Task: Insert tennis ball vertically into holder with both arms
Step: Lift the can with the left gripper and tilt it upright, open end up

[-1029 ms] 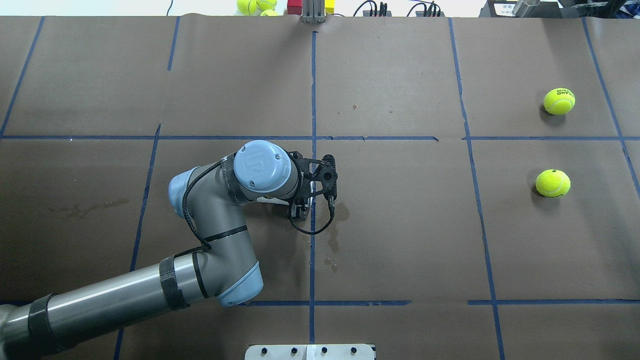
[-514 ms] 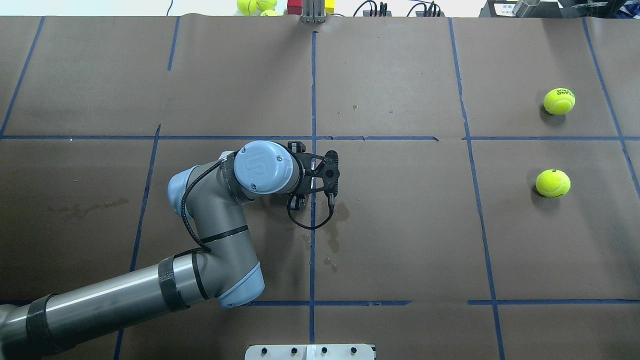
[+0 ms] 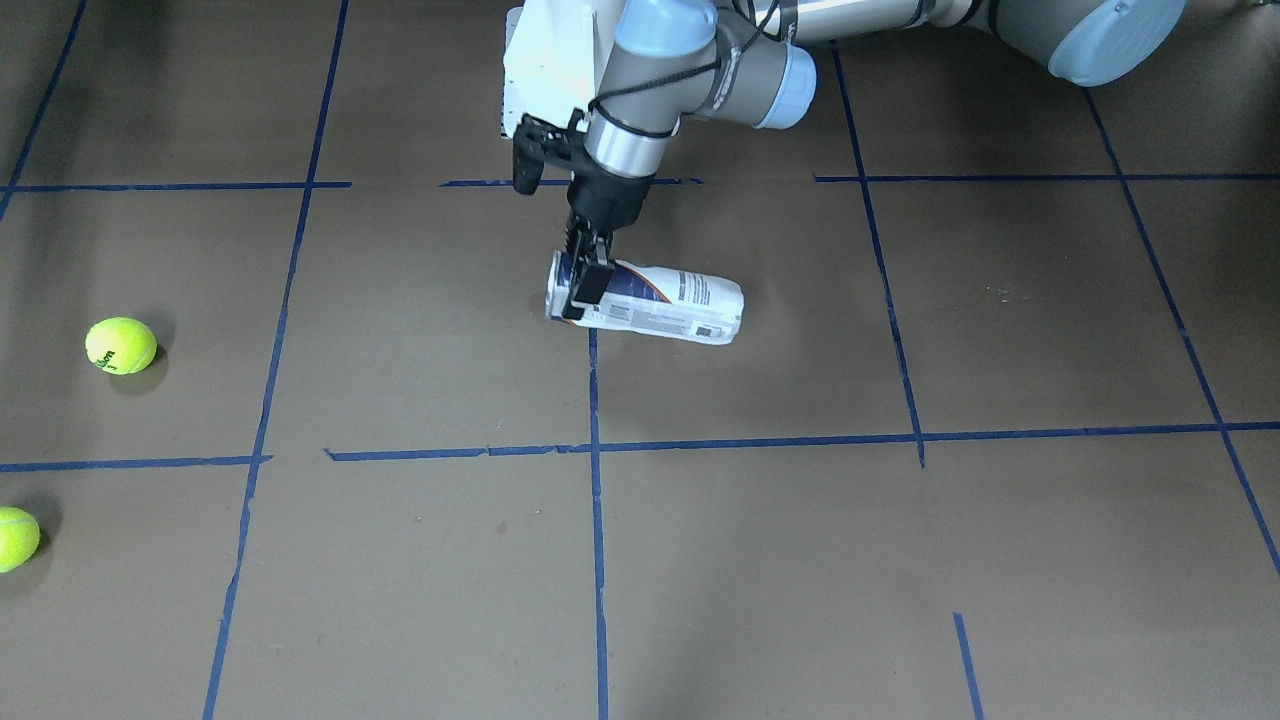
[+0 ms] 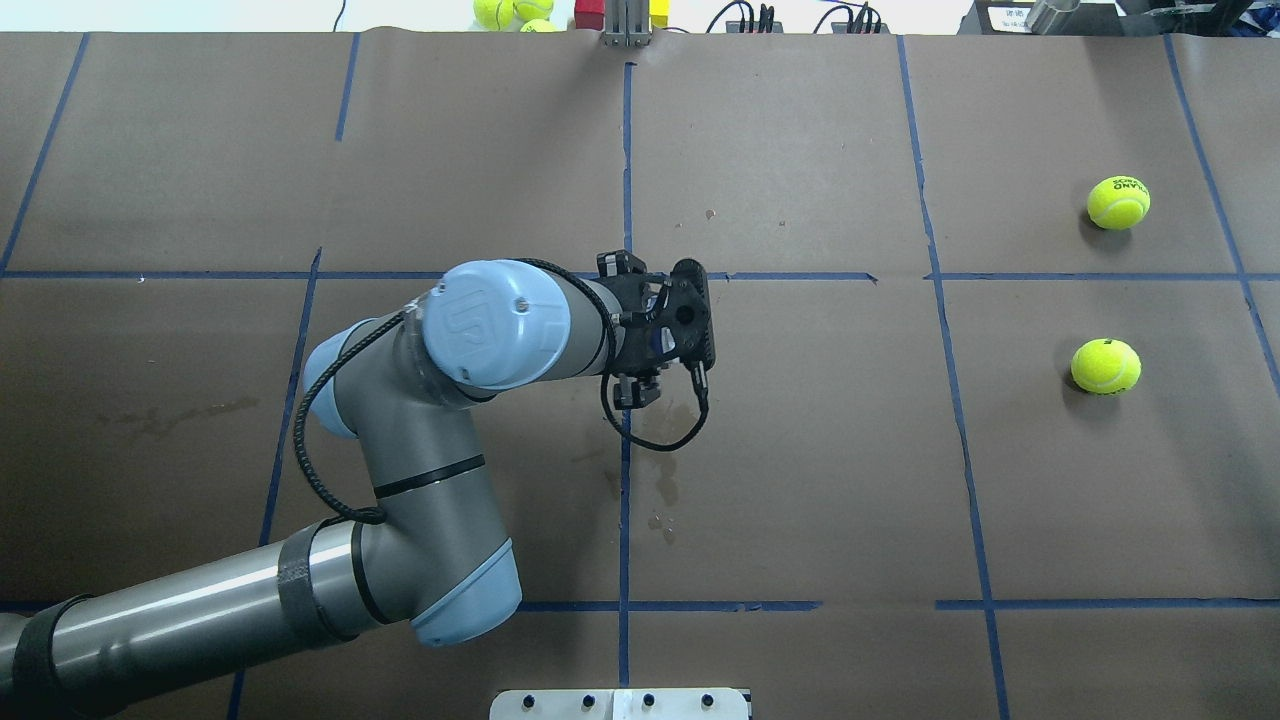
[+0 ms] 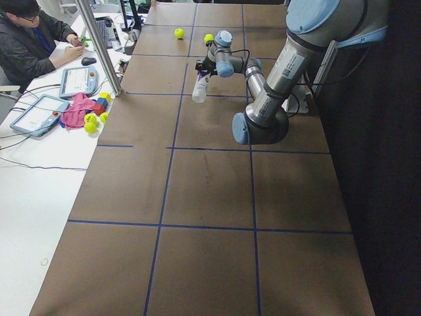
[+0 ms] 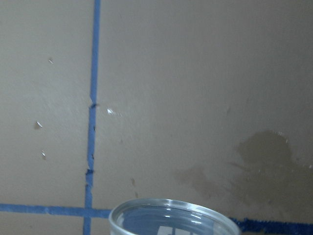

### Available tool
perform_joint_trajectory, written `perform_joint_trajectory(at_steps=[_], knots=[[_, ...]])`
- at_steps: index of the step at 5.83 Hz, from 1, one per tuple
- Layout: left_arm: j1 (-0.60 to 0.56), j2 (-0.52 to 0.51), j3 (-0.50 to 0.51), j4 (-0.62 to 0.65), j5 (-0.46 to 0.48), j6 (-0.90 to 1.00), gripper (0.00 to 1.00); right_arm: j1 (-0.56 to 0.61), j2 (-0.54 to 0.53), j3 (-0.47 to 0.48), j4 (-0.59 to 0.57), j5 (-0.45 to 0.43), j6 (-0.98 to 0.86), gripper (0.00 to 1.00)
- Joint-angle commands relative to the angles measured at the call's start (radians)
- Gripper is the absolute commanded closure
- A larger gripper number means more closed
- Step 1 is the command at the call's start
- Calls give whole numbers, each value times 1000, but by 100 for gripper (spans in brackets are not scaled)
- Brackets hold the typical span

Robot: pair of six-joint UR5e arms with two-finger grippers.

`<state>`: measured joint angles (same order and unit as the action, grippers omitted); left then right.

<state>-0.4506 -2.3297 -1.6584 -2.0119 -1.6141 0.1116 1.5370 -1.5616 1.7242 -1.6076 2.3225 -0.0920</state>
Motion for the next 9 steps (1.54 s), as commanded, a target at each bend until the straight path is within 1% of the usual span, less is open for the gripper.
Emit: perform_joint_trajectory(at_steps=[1,2,3,4,5,6,7,8,9], knots=[[4,31,-24,-357,-1,-270,43,0,0,0,0,0,0,0],[7,56,-17,-566,0,-374,45,0,0,0,0,0,0,0],[7,75,-15,-702,3,-471,51,0,0,2,0,3,2,0],[6,73,-15,-806,5,-477,51,0,0,2,0,5,0,0],[4,72,9,-935,6,-480,50,0,0,2,0,5,0,0],[-3,72,79,-1079,8,-480,50,0,0,2,0,5,0,0],[-6,69,244,-1302,51,-480,50,0,0,2,0,5,0,0],[-14,50,401,-1456,66,-480,50,0,0,2,0,5,0,0],[-17,47,435,-1488,98,-480,45,0,0,2,0,5,0,0]])
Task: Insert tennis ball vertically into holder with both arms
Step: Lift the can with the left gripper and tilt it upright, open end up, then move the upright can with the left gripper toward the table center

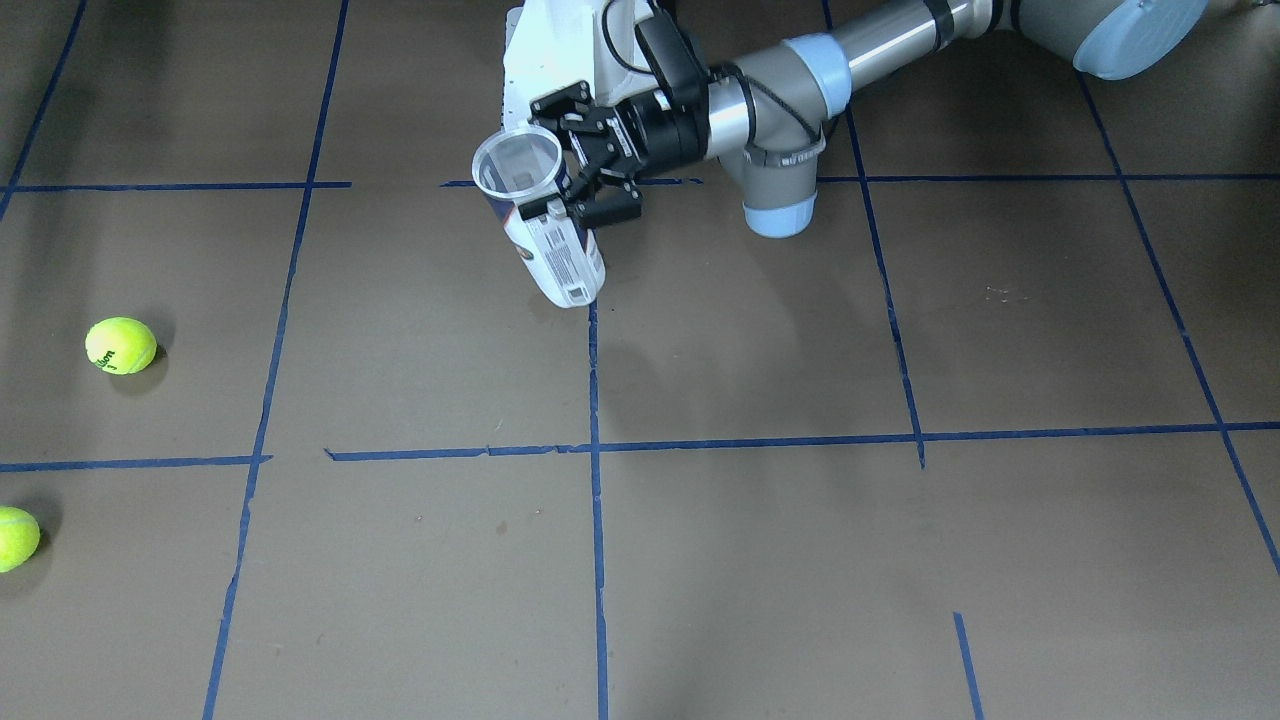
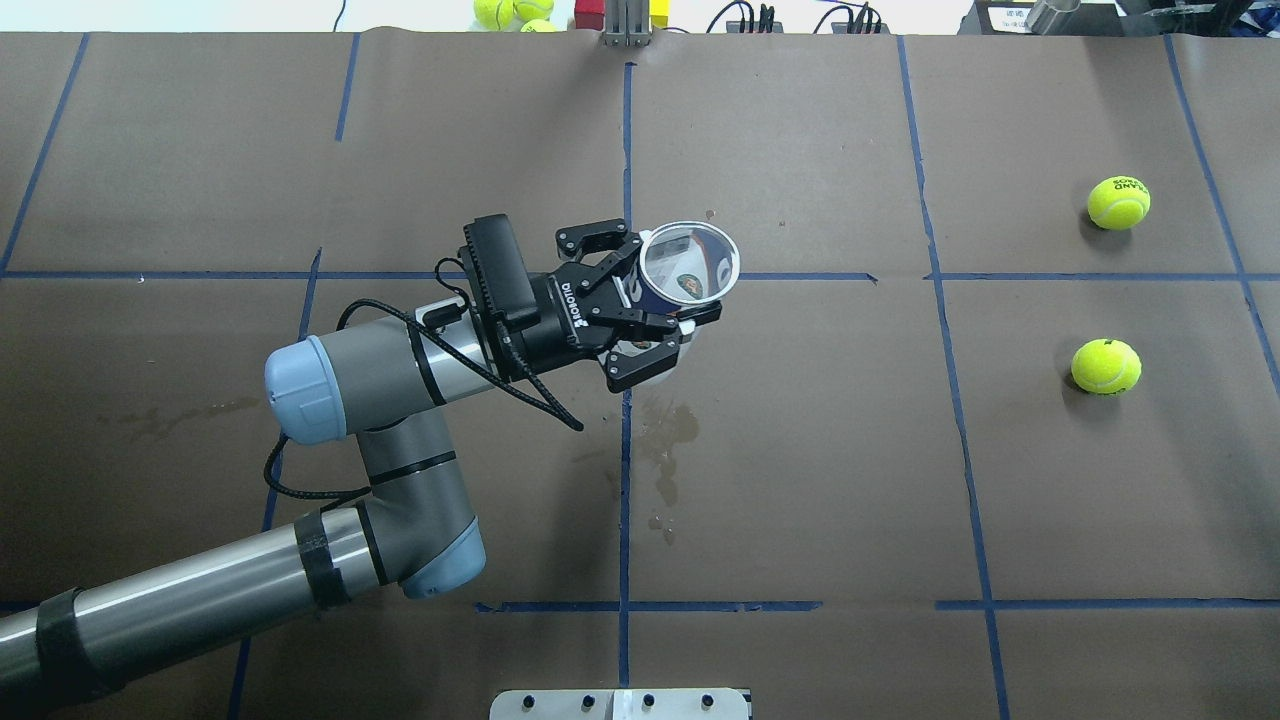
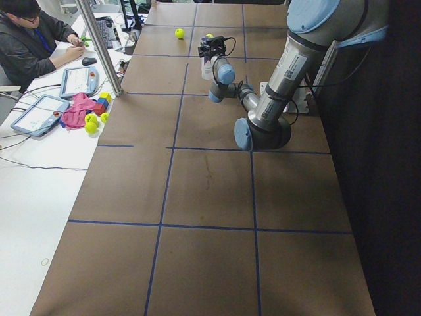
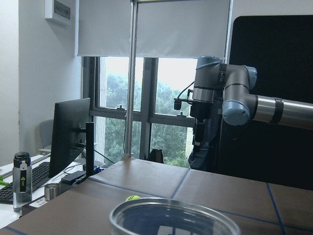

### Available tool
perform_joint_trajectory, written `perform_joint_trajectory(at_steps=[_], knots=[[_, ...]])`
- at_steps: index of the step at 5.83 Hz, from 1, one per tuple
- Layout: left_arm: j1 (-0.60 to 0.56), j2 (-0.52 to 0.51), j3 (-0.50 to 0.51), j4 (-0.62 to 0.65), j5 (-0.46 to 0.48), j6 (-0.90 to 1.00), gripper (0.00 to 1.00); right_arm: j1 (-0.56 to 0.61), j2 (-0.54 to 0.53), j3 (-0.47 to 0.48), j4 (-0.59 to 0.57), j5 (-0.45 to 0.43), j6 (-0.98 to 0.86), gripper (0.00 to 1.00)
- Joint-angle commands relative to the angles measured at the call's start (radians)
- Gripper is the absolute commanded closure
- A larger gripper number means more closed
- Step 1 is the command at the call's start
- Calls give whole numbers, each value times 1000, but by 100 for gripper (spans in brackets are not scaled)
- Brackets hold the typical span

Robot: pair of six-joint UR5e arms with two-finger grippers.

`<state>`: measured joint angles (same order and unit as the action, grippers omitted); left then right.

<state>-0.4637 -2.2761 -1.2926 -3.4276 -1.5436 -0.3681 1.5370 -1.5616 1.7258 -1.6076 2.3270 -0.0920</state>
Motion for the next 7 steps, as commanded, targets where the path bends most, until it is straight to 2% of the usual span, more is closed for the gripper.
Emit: perform_joint_trajectory(at_steps=[1,2,3,5,7], knots=[[-4,-37,187,-152,40,1,45,0,2,0,0,0,0,0],[-4,-74,285,-215,49,3,45,0,2,0,0,0,0,0],[-3,-89,312,-234,53,3,39,0,3,0,0,0,0,0],[19,-92,319,-254,53,1,31,0,6,0,0,0,0,0],[37,-91,325,-298,53,-11,30,0,6,0,0,0,0,0]])
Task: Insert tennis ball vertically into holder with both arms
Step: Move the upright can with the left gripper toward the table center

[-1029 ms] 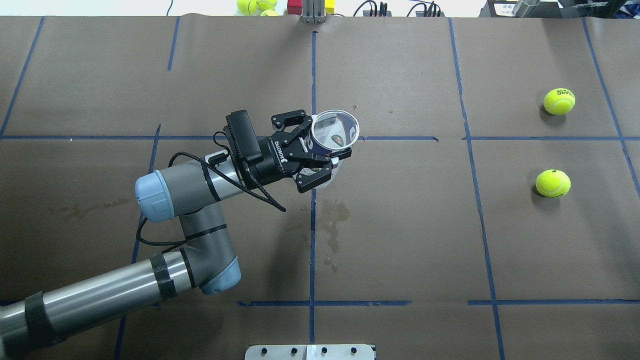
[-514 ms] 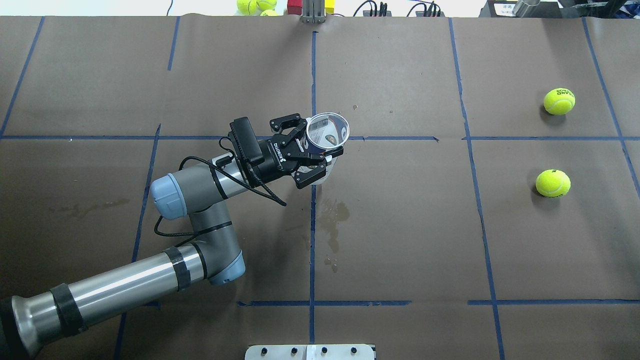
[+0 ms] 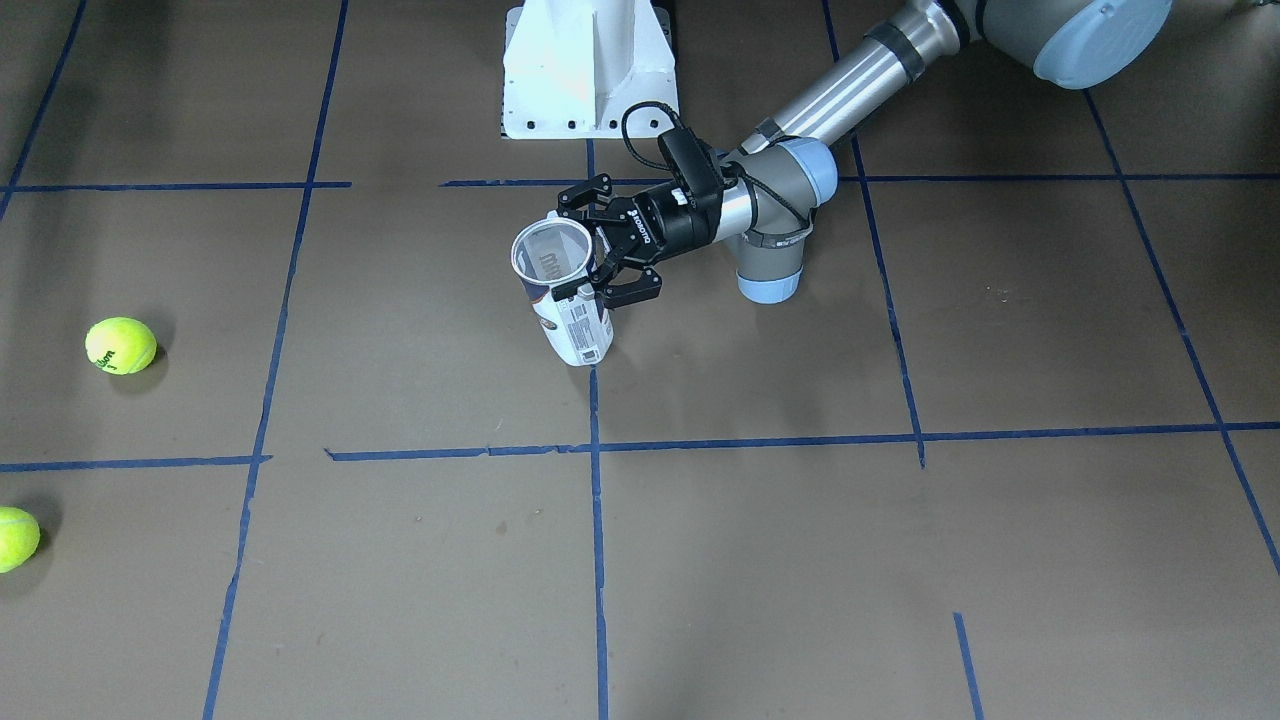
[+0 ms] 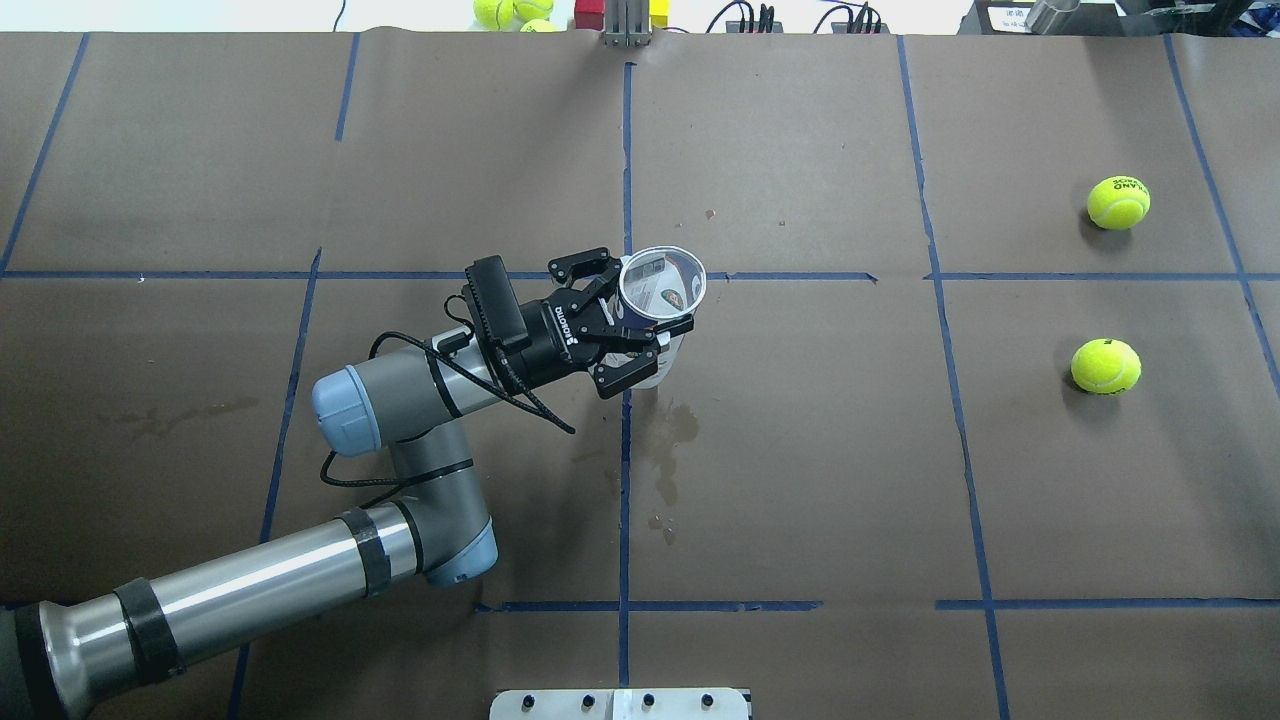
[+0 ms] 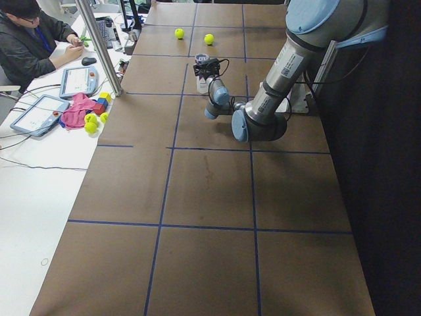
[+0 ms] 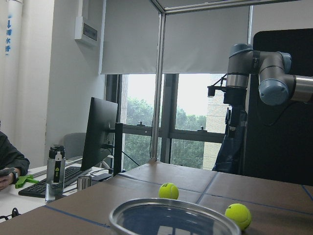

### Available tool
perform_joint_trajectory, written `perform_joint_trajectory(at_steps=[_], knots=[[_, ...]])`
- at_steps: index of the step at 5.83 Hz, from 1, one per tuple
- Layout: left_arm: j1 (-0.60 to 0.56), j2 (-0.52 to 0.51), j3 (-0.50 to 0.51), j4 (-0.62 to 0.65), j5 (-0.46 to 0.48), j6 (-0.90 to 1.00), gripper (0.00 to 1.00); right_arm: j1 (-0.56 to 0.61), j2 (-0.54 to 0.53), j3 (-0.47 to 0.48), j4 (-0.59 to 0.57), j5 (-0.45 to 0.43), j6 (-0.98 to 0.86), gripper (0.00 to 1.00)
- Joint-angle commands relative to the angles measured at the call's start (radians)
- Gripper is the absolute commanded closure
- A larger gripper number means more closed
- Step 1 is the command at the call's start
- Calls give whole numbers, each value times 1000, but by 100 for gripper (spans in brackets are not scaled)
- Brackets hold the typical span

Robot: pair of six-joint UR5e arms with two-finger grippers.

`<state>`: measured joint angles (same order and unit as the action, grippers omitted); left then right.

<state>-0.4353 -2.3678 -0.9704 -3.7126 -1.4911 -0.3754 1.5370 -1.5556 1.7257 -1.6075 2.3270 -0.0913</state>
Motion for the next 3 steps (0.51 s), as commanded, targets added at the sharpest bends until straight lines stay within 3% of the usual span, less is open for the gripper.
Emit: perform_joint_trajectory(at_steps=[1,3], knots=[[13,7,2,-16,0,-25,30,0,0,0,0,0,-1,0],[10,12,19,-29,8,-31,26,0,0,-2,0,-2,-1,0]])
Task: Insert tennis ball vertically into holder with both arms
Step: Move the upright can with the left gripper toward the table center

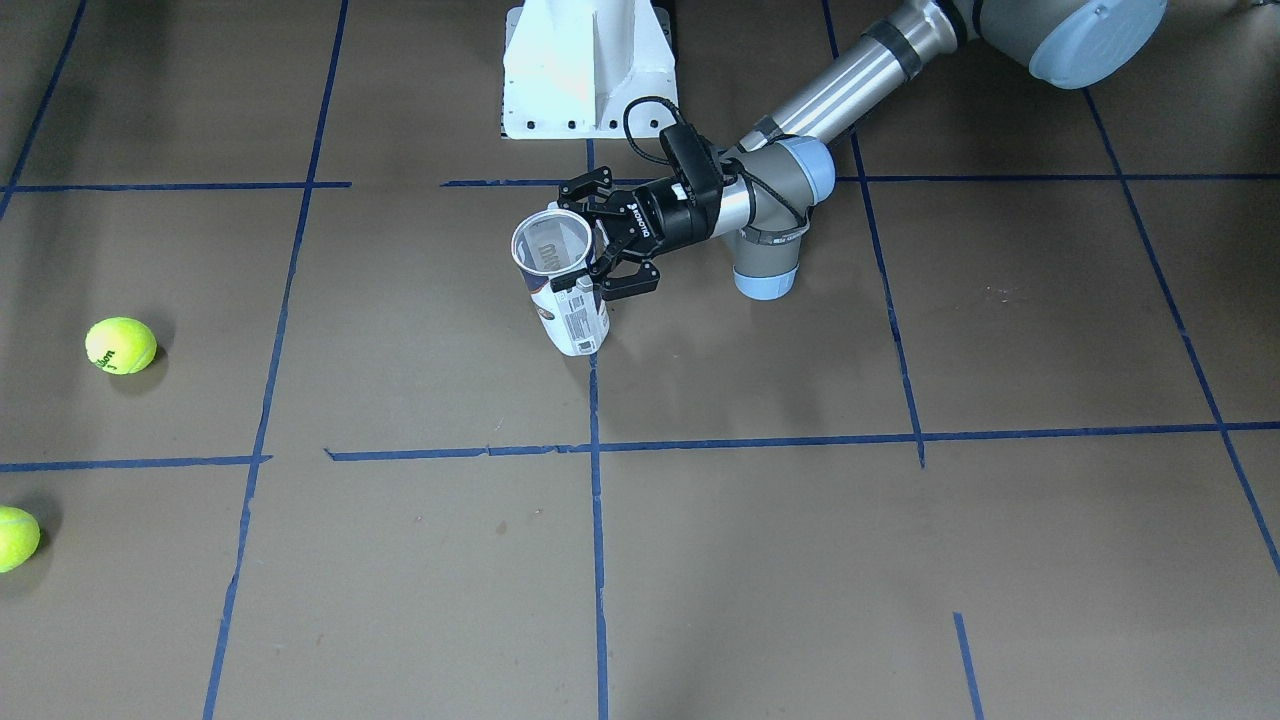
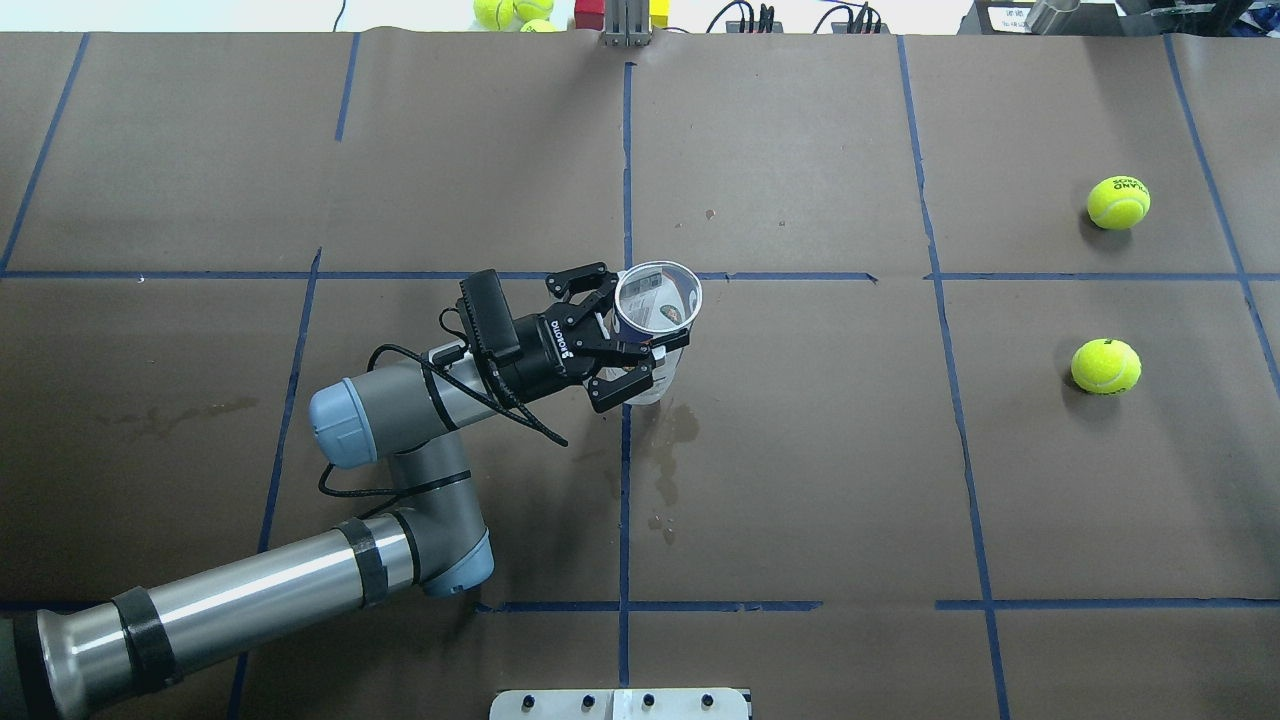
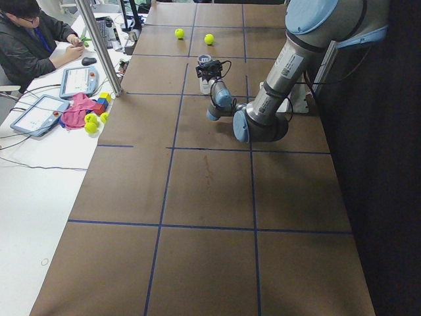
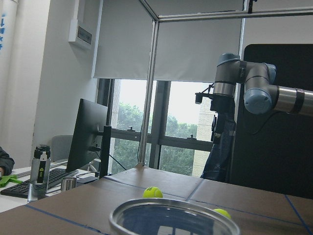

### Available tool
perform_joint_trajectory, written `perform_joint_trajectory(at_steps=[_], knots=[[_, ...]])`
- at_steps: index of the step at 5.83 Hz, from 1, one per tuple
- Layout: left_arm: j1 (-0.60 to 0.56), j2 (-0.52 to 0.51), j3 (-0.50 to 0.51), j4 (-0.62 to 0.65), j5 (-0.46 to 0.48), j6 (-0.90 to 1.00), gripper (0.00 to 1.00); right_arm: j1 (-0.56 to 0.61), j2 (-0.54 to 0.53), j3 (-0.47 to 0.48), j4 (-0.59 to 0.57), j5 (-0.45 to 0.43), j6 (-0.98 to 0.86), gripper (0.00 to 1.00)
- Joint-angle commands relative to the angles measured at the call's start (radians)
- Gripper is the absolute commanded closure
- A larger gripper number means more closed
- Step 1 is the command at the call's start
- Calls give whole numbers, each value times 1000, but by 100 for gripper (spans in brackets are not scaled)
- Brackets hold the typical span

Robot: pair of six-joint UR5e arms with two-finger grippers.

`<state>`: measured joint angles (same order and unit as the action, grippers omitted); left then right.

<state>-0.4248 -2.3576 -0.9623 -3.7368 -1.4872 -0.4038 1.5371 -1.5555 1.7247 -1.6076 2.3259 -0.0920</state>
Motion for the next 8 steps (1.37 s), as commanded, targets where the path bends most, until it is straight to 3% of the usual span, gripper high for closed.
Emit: perform_joint_trajectory(at_steps=[1,8], knots=[[0,1,16,-5,5,-3,23,0,0,0,2,0,0,0],[-12,46,8,-12,18,-3,6,0,-6,3,0,1,0,0]])
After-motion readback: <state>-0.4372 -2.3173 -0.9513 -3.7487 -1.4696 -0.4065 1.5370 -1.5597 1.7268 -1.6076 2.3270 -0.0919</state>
